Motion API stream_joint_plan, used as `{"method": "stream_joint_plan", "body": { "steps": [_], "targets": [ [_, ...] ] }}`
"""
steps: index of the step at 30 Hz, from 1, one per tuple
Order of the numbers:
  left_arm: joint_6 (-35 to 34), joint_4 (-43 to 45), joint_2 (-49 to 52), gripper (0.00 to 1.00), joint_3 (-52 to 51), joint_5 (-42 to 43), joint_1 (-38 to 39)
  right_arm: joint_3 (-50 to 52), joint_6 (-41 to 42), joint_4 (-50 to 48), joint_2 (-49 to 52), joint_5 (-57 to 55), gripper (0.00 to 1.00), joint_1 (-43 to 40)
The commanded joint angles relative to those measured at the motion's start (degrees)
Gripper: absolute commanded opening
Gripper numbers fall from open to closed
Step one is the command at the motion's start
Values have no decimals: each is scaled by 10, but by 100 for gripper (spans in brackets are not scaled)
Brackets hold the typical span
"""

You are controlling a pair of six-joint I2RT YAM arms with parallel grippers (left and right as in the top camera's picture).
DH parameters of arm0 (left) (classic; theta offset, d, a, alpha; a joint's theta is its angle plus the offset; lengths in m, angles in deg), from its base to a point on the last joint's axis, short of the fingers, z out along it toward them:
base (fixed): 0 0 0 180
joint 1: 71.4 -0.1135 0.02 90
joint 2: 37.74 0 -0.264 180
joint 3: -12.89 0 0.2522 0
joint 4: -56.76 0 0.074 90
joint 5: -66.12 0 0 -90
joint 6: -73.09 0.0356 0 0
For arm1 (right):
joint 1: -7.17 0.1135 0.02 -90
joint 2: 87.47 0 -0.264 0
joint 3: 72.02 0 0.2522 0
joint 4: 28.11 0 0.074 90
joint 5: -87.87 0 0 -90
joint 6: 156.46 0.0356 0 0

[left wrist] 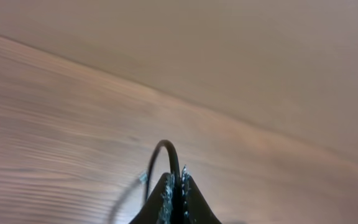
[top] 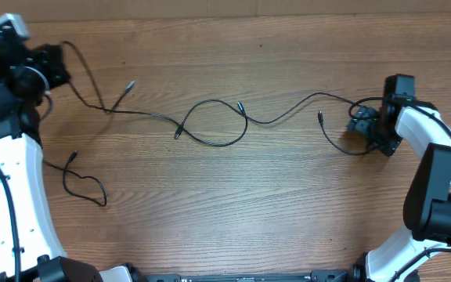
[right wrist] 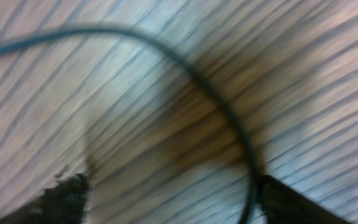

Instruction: Untangle cables

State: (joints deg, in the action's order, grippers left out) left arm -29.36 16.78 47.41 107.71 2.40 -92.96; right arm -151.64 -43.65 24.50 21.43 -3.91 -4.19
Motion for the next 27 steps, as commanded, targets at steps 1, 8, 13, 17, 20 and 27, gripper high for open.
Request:
{"method": "stream_joint_plan", "body": {
  "steps": [1, 8, 13, 17, 20, 27],
  "targets": [
    [49, -36, 10, 4, 15, 116, 40, 49, 12, 36, 59, 67, 98, 8],
    [114, -127, 10, 4, 15, 32, 163, 49, -10, 68, 59, 127, 100, 8],
    [114, -158, 17, 5, 12, -54, 265, 49, -38, 80, 59, 212, 100, 8],
    [96, -172, 44, 4, 1, -170, 344, 49, -55, 83, 59, 248, 100, 8],
    [90, -184, 81, 5, -7, -206, 396, 49, -55, 83, 59, 250, 100, 8],
    [36, -181, 184, 5, -11, -209, 474, 49, -55, 82, 59, 250, 100, 8]
  ]
}}
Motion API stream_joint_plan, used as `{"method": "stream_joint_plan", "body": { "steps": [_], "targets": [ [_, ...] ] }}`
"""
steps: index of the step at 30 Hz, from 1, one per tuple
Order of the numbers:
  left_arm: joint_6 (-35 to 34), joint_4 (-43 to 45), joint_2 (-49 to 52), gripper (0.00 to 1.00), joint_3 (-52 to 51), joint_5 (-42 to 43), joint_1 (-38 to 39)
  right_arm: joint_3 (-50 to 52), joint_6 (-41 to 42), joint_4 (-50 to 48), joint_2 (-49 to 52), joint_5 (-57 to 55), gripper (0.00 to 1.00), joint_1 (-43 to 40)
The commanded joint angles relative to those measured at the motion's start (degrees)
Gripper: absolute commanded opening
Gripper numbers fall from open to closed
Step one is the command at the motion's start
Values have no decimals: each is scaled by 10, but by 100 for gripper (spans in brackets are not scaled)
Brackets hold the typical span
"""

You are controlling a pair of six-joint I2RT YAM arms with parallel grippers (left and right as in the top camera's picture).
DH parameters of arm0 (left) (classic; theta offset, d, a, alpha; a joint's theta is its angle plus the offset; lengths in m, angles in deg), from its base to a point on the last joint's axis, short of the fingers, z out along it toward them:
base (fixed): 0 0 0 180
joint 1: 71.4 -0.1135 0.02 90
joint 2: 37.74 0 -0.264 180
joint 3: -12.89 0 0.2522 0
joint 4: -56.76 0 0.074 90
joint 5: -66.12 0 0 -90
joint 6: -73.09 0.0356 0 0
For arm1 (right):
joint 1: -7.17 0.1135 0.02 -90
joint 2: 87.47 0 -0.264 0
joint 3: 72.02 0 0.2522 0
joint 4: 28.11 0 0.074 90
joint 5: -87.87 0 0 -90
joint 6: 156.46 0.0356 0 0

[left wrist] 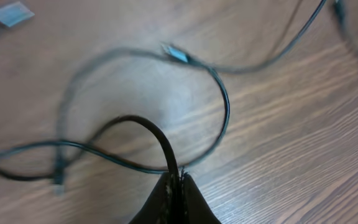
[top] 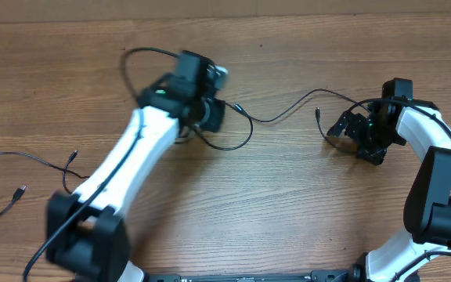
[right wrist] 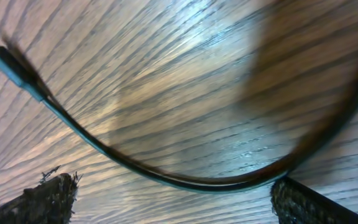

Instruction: Untangle cables

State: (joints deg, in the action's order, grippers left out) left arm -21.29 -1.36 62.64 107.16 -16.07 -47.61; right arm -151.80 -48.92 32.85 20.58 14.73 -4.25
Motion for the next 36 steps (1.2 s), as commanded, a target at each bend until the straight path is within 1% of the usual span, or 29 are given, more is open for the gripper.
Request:
{"method": "stream_joint_plan", "body": {
  "steps": [1, 4, 11, 13, 15, 16, 18, 21, 24, 26, 27, 28, 29, 30, 32, 33, 36],
  "targets": [
    [-61, 1, 46, 5, -5, -24, 29, 50, -2, -1, 67, 63, 100, 9],
    [-86, 0, 89, 4, -5, -24, 52, 50, -2, -2, 67, 63, 100, 9],
    [-87, 1, 151, 4, -5, -24, 101, 50, -2, -4, 67, 63, 100, 9],
    [-87, 2, 163, 10, -5, -25, 108, 50, -2, -4, 67, 62, 100, 9],
    [-87, 6, 172, 11, -5, -25, 110, 50, -2, -4, 67, 62, 100, 9],
    [-87, 9, 175, 9, -5, -25, 110, 50, -2, -6, 67, 62, 100, 9],
    [-88, 19, 182, 9, -5, -25, 110, 51, -2, -7, 67, 61, 100, 9],
    [-88, 36, 188, 11, -5, -25, 106, 54, -2, -10, 67, 61, 100, 9],
    [-107, 42, 188, 10, -5, -24, 105, 59, -2, -19, 67, 61, 100, 9],
    [-102, 38, 188, 12, -4, 6, 105, 63, -2, -23, 67, 61, 100, 9],
    [-85, 36, 188, 14, 0, 31, 106, 64, -2, -27, 67, 61, 100, 9],
    [-50, 29, 187, 25, 10, 75, 108, 66, -2, -31, 67, 61, 100, 9],
    [-35, 19, 187, 34, 21, 99, 109, 67, -2, -35, 67, 57, 100, 9],
    [-33, 6, 186, 38, 32, 100, 109, 67, -2, -36, 67, 57, 100, 9],
    [-34, -23, 185, 39, 54, 87, 108, 68, -2, -35, 67, 57, 100, 9],
    [-37, -39, 184, 38, 66, 78, 108, 68, -2, -35, 67, 57, 100, 9],
    [-63, -91, 177, 40, 107, 31, 107, 68, -2, -34, 67, 57, 100, 9]
  ]
}}
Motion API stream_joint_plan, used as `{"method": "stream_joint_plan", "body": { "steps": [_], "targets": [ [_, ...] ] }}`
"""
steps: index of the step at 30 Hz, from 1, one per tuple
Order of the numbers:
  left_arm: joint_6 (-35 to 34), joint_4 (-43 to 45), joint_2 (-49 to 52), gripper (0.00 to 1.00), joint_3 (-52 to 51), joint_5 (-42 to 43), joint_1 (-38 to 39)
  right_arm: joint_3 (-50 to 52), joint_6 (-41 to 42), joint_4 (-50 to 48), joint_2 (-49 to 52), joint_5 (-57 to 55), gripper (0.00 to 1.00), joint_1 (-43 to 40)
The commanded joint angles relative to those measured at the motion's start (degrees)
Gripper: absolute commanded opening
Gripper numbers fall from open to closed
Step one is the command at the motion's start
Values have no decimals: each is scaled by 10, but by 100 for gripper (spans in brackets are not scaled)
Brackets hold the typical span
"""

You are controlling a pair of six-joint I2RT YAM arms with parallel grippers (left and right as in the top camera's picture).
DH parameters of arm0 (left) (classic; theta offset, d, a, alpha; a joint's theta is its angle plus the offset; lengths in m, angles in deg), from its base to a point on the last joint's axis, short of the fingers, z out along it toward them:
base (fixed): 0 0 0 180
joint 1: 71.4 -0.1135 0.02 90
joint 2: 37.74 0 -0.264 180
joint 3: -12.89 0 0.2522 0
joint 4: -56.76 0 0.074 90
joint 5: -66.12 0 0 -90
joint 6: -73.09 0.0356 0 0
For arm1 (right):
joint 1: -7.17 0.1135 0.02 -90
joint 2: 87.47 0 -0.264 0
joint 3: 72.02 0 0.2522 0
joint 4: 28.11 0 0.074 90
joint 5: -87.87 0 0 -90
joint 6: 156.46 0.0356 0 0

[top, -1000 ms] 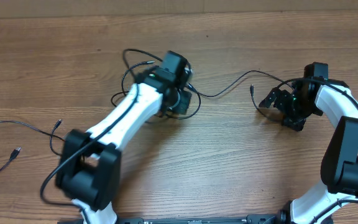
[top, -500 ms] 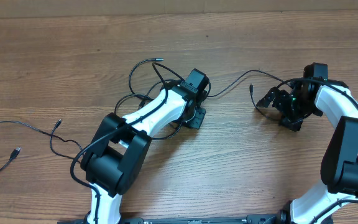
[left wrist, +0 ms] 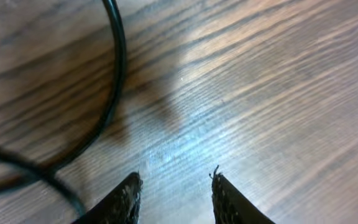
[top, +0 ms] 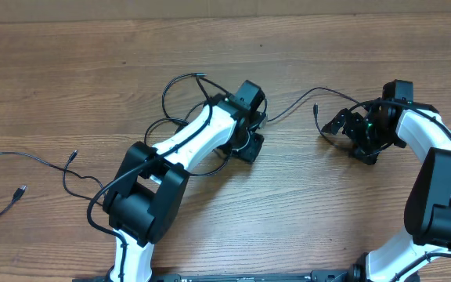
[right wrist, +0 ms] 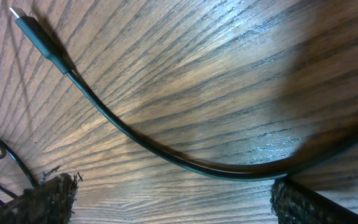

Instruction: Untangle cables

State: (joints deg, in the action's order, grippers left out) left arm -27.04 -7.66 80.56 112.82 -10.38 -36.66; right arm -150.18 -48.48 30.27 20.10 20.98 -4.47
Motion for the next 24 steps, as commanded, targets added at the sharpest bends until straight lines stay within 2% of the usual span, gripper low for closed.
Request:
{"method": "stream_joint_plan", "body": {
  "steps": [1, 3, 6, 8, 14, 18, 22, 24],
  "targets": [
    [-7, -41, -5, 45, 62, -35, -2, 52, -7, -8, 72, -5, 100, 11],
    [-7, -64, -11, 57, 85, -52, 0, 52, -7, -10, 72, -5, 100, 11],
    [-18, -79, -18, 62, 98, -93, 5, 52, -7, -18, 72, -5, 100, 11],
    [-58, -88, -18, 67, 96, -137, 6, 52, -7, -23, 72, -5, 100, 11],
    [-122, -87, -17, 68, 54, -172, 5, 52, -7, -23, 72, -5, 100, 11],
    [-109, -36, -17, 68, 8, -170, 6, 52, -7, -23, 72, -5, 100, 11],
    [-33, 37, -17, 69, -38, -169, 18, 52, -7, -27, 72, -5, 100, 11],
    [-7, 57, -17, 74, -54, -169, 23, 52, -7, -28, 72, -5, 100, 11]
  ]
}}
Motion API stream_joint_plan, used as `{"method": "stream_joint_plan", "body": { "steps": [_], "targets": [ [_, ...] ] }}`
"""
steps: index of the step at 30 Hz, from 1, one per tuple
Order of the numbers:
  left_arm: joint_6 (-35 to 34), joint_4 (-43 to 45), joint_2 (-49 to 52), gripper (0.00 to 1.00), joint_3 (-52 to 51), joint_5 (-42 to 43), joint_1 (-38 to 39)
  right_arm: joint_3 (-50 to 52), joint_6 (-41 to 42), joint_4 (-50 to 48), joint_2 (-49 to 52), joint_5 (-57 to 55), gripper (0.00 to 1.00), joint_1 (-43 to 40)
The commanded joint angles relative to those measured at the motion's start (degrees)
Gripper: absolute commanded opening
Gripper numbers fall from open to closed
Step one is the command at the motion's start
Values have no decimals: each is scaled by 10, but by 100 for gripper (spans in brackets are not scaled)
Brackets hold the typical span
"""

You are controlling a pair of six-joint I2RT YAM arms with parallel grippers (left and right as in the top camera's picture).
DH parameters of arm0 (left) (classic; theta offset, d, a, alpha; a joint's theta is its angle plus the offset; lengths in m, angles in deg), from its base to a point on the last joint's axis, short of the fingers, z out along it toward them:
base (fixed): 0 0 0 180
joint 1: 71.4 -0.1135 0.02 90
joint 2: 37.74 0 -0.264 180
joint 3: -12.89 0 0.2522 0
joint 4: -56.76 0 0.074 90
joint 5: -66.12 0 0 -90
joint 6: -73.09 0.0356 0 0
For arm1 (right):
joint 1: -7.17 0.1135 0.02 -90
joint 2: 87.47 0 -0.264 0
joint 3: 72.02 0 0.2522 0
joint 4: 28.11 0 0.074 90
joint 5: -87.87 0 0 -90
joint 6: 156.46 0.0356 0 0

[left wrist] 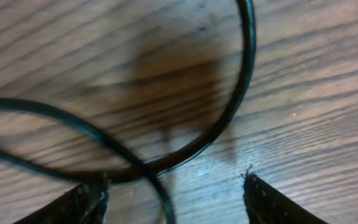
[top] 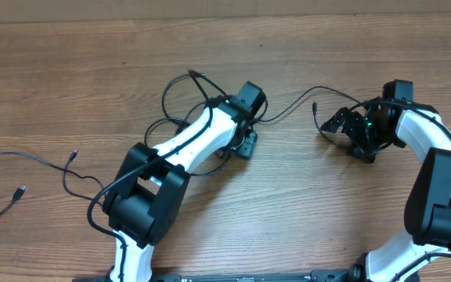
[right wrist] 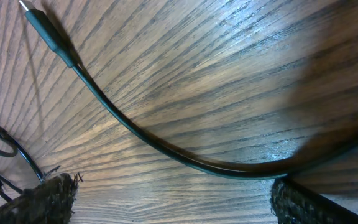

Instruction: Untangle cables

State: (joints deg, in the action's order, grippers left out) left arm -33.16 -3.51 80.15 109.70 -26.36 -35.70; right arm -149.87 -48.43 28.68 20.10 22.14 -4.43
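A black cable lies in tangled loops [top: 185, 106] at the table's middle, and one strand [top: 296, 103] runs right to a plug [top: 315, 106]. My left gripper [top: 245, 146] is low over the loops' right side. In the left wrist view it [left wrist: 173, 202] is open wide, with a cable loop [left wrist: 229, 121] and a crossing strand between its fingers. My right gripper [top: 344, 135] is open beside the plug end. In the right wrist view a cable arc [right wrist: 166, 146] with its plug [right wrist: 41, 23] lies ahead of the open right gripper [right wrist: 173, 199].
A second thin black cable [top: 30, 159] lies loose at the table's left with a plug [top: 20, 190] near the edge. The table's back edge [top: 225, 16] runs along the top. Bare wood [top: 288, 211] spans the front middle.
My left gripper has opened wider, and a cable loop with a crossing strand now lies between its fingers. The right gripper stays open, almost unmoved, by the plug end.
My left gripper was shut on a cable at the far left back corner while the right one hung open over the right end. Then it held the cable at the table's middle, with a second cable lying apart at the left. Later it was open, the loops piled there.
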Motion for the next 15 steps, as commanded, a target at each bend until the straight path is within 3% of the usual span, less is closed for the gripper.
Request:
{"method": "stream_joint_plan", "body": {
  "steps": [1, 3, 5, 9, 12, 15],
  "targets": [
    [60, 26, -13, 79, -31, -10, 15, 49, -7, -13, 72, -17, 100, 10],
    [60, 47, -13, 85, -44, -10, 15, 49, -7, -18, 72, -17, 100, 10],
    [60, 66, -13, 83, -57, -11, 14, 49, -7, -29, 72, -17, 100, 10],
    [66, 92, -13, 56, -71, -10, 14, 49, -7, -56, 72, -17, 100, 10],
    [76, 98, -13, 27, -78, -9, 15, 49, -7, -83, 72, -17, 100, 10],
    [76, 97, -13, 12, -83, -9, 15, 49, -7, -110, 72, -17, 100, 10]
  ]
}}
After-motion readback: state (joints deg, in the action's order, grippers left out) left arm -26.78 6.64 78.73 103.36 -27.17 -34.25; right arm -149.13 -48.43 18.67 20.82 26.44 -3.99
